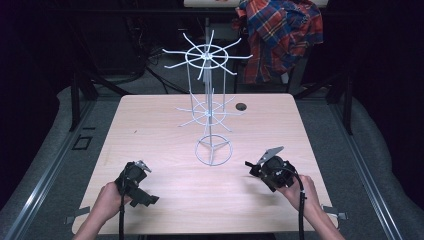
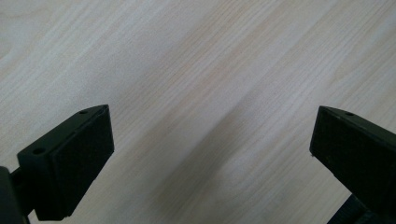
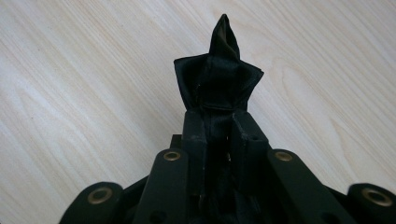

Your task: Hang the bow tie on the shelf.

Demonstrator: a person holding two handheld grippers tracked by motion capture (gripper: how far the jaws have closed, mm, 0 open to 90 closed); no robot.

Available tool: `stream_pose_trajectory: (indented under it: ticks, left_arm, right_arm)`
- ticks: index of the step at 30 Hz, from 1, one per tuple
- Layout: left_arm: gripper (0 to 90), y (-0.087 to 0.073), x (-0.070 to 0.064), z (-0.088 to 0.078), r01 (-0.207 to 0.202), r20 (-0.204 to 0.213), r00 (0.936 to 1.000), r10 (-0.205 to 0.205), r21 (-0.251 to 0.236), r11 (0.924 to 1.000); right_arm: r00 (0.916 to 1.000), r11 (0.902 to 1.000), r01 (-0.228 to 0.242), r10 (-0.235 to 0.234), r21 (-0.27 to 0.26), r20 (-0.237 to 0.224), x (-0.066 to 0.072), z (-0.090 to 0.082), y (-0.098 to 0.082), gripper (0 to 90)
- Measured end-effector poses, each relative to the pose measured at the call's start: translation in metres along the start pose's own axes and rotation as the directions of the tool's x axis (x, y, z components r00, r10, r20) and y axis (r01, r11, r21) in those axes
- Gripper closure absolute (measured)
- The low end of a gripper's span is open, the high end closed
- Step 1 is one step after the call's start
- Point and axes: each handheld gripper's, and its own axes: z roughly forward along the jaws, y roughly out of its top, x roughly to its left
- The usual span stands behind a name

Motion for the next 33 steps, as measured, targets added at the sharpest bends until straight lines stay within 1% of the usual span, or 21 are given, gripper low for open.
stream_pose_trajectory:
  ticks: [6, 8, 9, 15, 16, 18, 19, 22, 24, 26, 33]
  left_arm:
    - [0.0, 0.000, 0.000, 0.000, -0.001, 0.002, 1.0000, 0.001, 0.000, 1.0000]
    - [0.0, 0.000, 0.000, 0.000, -0.005, -0.001, 1.0000, 0.005, 0.001, 1.0000]
    - [0.0, 0.000, 0.000, 0.000, -0.005, 0.000, 1.0000, 0.005, 0.001, 1.0000]
    - [0.0, 0.000, -0.001, 0.000, -0.006, 0.001, 1.0000, 0.006, 0.003, 1.0000]
    - [0.0, 0.000, -0.001, 0.000, -0.005, 0.002, 1.0000, 0.005, 0.005, 1.0000]
    - [0.0, 0.000, -0.001, 0.000, -0.005, 0.002, 1.0000, 0.005, 0.005, 1.0000]
    - [0.0, 0.000, -0.001, 0.000, -0.005, 0.003, 1.0000, 0.005, 0.006, 1.0000]
    - [0.0, 0.000, -0.001, 0.000, -0.004, 0.003, 1.0000, 0.004, 0.005, 1.0000]
    - [0.0, 0.001, -0.002, 0.001, -0.004, 0.004, 1.0000, 0.004, 0.004, 1.0000]
    - [0.0, 0.001, -0.002, 0.001, -0.004, 0.004, 1.0000, 0.004, 0.004, 1.0000]
    - [0.0, 0.000, -0.001, 0.000, -0.005, 0.005, 1.0000, 0.005, 0.002, 1.0000]
  right_arm:
    - [1.0000, 0.9999, -0.008, 0.008, -0.008, 0.004, 0.000, -0.002, 0.003, 77.0]
    - [0.9998, 0.9995, -0.017, 0.017, -0.025, 0.007, -0.001, -0.001, 0.005, 77.0]
    - [0.9998, 0.9997, -0.017, 0.017, -0.019, 0.011, -0.001, -0.001, 0.006, 77.0]
    - [0.9996, 0.9994, -0.019, 0.019, -0.029, 0.020, -0.003, 0.000, 0.015, 77.0]
    - [0.9994, 0.9987, -0.028, 0.029, -0.043, 0.021, -0.004, 0.000, 0.018, 77.0]
    - [0.9992, 0.9984, -0.031, 0.032, -0.047, 0.022, -0.005, 0.000, 0.019, 77.0]
    - [0.9988, 0.9978, -0.042, 0.043, -0.052, 0.025, -0.006, -0.001, 0.019, 77.0]
    - [0.9984, 0.9979, -0.045, 0.046, -0.048, 0.031, -0.008, -0.002, 0.020, 77.0]
    - [0.9975, 0.9966, -0.063, 0.064, -0.054, 0.029, -0.011, -0.003, 0.021, 77.1]
    - [0.9974, 0.9965, -0.063, 0.065, -0.054, 0.031, -0.012, -0.004, 0.022, 77.1]
    - [0.9964, 0.9933, -0.075, 0.078, -0.088, 0.032, -0.018, -0.003, 0.037, 77.1]
